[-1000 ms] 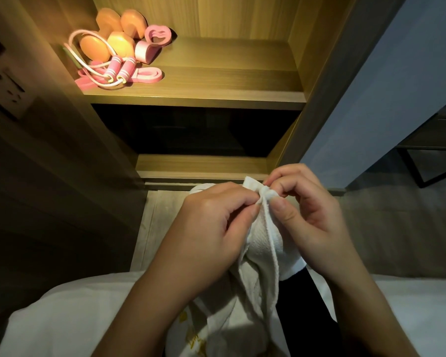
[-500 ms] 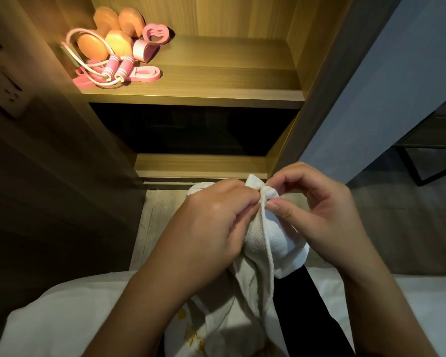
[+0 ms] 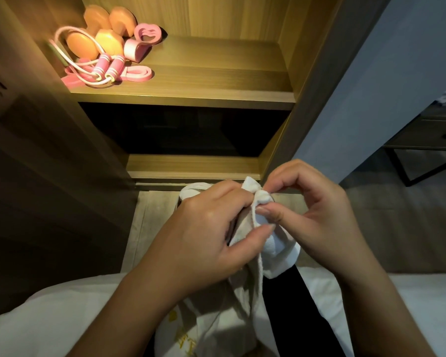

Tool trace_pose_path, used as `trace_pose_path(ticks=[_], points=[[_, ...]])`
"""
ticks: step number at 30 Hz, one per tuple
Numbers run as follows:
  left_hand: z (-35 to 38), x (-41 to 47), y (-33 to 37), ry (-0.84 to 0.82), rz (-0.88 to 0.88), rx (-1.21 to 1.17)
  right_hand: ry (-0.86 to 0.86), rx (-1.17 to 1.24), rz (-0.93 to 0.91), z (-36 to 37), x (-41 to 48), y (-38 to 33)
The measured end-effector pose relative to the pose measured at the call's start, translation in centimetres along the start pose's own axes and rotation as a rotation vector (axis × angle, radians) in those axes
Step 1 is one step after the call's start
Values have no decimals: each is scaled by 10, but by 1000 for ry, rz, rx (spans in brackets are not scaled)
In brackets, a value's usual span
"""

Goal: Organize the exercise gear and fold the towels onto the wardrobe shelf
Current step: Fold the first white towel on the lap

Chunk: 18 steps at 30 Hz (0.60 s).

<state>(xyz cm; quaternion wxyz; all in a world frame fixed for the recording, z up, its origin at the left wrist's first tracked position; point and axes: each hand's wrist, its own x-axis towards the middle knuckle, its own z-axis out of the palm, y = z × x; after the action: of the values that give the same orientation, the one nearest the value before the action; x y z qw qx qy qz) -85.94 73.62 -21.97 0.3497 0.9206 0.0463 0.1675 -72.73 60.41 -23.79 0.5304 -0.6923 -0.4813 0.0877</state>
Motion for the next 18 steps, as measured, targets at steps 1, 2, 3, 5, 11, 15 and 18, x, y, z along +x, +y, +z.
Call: trace_pose_path(ticks=[1, 2, 3, 5, 11, 15, 18], points=[[1, 0, 0, 7, 3, 14, -15, 27, 17, 0, 0, 2], [1, 0, -1, 8, 5, 28, -39, 67, 48, 1, 0, 5], [1, 0, -1, 0, 4, 40, -70, 121, 88, 1, 0, 7], [0, 0, -1, -27, -12, 51, -122, 205, 139, 0, -1, 10], [3, -5, 10, -72, -243, -14, -96, 151, 126, -1, 1, 15], [6, -14, 15, -64, -379, 72, -14, 163, 114, 4, -3, 17], [6, -16, 16, -85, -431, 29, -9, 193, 132, 4, -6, 19]])
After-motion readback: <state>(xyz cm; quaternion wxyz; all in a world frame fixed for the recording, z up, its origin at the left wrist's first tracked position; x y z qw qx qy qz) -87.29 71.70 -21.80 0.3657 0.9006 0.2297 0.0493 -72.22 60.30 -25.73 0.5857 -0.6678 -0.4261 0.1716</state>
